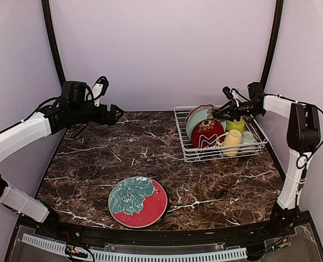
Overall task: Unload the mixed dishes from the dish rack
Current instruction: Grab the plate from the dish rack.
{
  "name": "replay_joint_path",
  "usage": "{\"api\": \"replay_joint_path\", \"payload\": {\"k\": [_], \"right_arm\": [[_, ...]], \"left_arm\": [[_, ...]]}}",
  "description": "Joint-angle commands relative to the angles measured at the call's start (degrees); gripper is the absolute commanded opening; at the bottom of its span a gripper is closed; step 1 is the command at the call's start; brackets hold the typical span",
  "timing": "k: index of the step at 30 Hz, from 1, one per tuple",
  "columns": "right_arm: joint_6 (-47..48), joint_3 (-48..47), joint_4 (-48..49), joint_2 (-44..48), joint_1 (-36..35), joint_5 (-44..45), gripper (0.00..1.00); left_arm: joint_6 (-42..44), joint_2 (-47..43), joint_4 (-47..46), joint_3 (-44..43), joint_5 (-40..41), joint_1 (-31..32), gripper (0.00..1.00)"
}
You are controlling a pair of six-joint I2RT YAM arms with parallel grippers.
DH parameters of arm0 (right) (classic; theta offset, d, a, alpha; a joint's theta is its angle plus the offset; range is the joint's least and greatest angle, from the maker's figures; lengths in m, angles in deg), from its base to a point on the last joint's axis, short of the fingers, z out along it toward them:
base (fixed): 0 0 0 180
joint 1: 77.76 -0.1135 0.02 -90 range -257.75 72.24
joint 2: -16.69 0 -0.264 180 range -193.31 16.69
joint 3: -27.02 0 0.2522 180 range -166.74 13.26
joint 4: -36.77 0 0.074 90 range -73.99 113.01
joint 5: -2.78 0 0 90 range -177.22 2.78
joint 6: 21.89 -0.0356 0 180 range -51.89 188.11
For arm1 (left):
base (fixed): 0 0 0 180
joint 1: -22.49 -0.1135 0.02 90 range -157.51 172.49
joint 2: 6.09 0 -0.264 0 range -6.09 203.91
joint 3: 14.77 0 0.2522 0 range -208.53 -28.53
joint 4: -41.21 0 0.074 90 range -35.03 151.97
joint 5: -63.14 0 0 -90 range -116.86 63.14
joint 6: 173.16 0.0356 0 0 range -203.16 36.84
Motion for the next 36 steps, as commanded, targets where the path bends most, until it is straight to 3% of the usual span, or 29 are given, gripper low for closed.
{"api": "replay_joint_path", "payload": {"k": [1, 13, 22, 29, 36], "right_arm": [[1.60, -1.71, -2.26, -1.42, -0.65, -1.30, 0.43], [6.00, -7.08, -9.59, -7.01, -1.12, -2.71, 0.37], [6.82, -8.80, -11.52, -8.92, -2.40, -3.25, 0.26], [3.75, -3.29, -4.88, -2.55, -2.40, -1.16, 0.35], [5.11, -2.98, -6.84, -1.11, -2.43, -2.94, 0.22]], "left_arm": [[0.05, 0.42, -0.75, 0.84, -0.93, 0.02, 0.99], [-0.26, 1.36, -0.82, 0.94, -1.40, 0.02, 0.99], [-0.24, 1.72, -0.92, 1.00, -1.49, 0.02, 0.99], [-0.22, 1.54, -0.92, 0.99, -1.67, 0.02, 0.99], [-0.71, 1.22, -1.04, 0.86, -2.68, 0.02, 0.99]]}}
